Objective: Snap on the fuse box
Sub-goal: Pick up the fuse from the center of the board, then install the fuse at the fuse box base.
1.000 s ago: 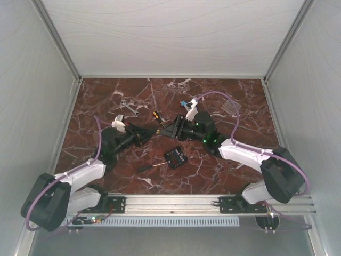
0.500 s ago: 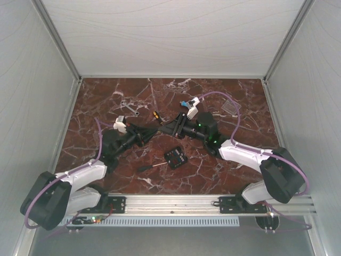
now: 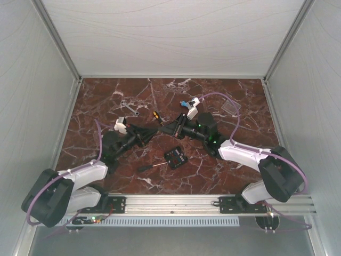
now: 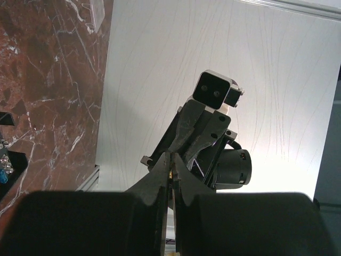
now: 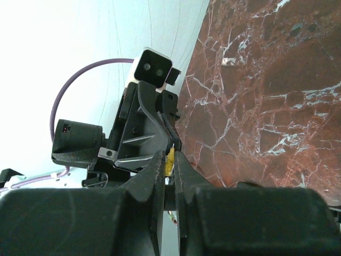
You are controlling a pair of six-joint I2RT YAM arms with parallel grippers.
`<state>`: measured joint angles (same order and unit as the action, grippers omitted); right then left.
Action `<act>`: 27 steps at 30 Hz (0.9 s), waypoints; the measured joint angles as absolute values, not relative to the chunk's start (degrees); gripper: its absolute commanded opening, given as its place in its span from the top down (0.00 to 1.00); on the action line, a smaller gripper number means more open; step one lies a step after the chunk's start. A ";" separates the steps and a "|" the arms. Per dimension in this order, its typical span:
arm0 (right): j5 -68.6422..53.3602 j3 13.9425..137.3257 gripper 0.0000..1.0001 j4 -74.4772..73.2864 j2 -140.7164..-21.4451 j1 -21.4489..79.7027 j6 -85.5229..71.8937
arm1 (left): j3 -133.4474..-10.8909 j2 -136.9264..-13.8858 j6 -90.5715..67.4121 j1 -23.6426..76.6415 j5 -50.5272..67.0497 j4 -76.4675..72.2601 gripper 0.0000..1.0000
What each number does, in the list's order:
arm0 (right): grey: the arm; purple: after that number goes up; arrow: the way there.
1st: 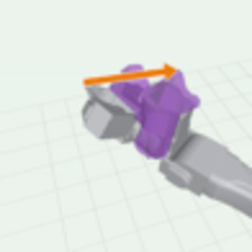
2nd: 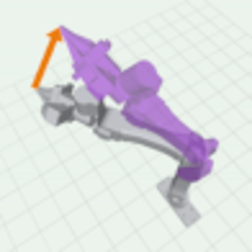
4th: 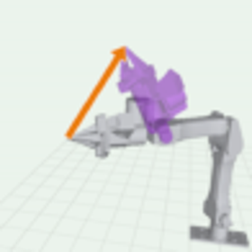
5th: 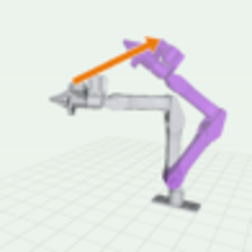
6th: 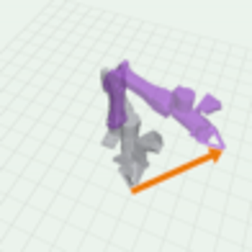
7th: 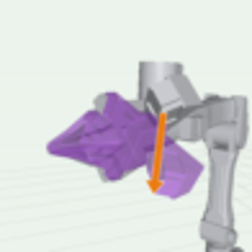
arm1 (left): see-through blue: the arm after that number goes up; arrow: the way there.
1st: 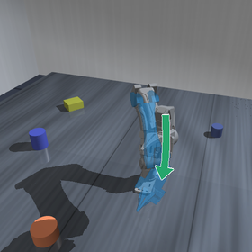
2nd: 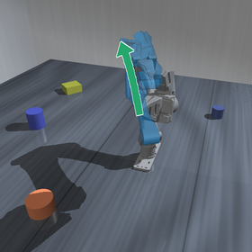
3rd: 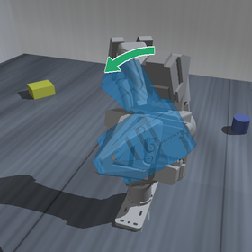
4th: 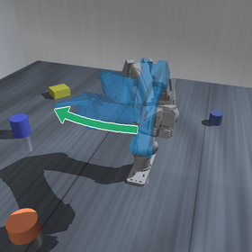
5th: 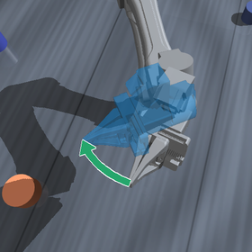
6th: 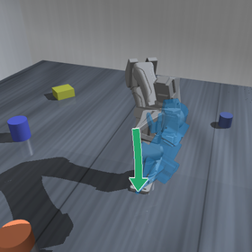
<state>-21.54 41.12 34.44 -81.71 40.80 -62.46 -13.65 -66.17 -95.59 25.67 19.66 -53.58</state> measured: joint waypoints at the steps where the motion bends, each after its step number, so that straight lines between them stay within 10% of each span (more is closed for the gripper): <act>1: -21.61 41.12 1.00 34.48 -81.73 40.80 -62.48 | -13.52 -66.17 -95.72 25.67 19.64 -53.76 0.94; 15: -27.14 50.02 1.00 14.50 -81.25 37.23 -49.76 | -11.40 -66.06 -87.92 23.55 25.17 -48.25 0.52; 27: -21.78 65.80 1.00 -22.39 -84.53 38.39 -27.75 | -18.35 -74.81 -66.72 22.98 35.05 -28.16 0.43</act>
